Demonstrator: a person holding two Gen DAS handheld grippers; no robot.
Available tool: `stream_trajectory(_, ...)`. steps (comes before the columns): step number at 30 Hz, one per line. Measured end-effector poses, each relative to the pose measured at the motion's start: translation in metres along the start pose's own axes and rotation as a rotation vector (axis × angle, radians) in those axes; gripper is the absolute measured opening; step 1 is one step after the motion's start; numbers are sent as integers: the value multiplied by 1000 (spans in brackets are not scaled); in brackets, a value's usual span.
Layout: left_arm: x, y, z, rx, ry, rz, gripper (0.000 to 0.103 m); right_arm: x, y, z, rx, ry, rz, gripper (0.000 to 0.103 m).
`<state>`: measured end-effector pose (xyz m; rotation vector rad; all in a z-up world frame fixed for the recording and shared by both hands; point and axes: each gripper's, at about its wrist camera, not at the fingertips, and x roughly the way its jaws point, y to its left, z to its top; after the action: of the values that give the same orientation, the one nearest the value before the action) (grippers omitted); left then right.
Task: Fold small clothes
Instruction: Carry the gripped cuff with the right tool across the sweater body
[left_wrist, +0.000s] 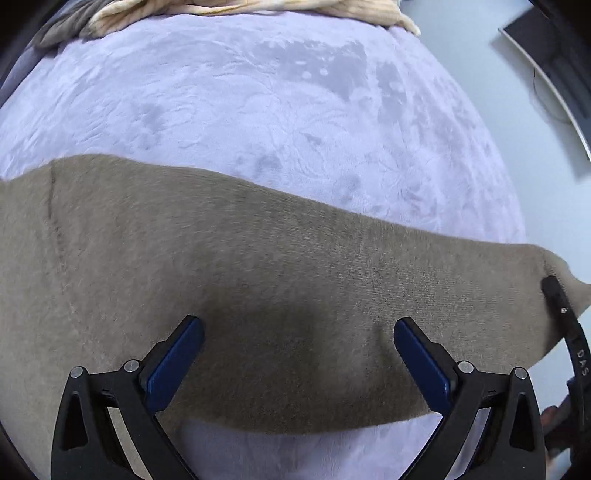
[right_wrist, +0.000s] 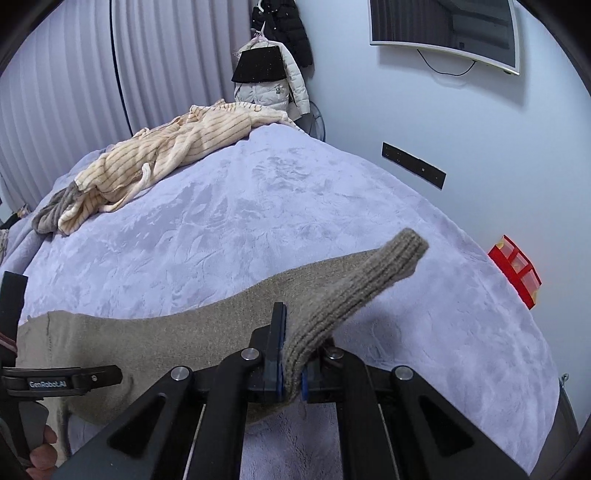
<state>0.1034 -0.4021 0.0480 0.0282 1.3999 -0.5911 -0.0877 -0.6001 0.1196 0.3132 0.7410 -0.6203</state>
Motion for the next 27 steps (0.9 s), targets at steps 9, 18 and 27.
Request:
stream_trajectory(9, -57, 69, -45, -21, -91, 71, 103, -38, 39, 12, -67, -53, -40, 6)
stream_trajectory(18, -105, 165, -94, -103, -159, 153, 103, -77, 104, 19, -144, -104, -27, 6)
stream_trajectory(27, -131, 250, -157, -220, -200, 244, 103, -111, 203, 14, -236, -119, 40, 6)
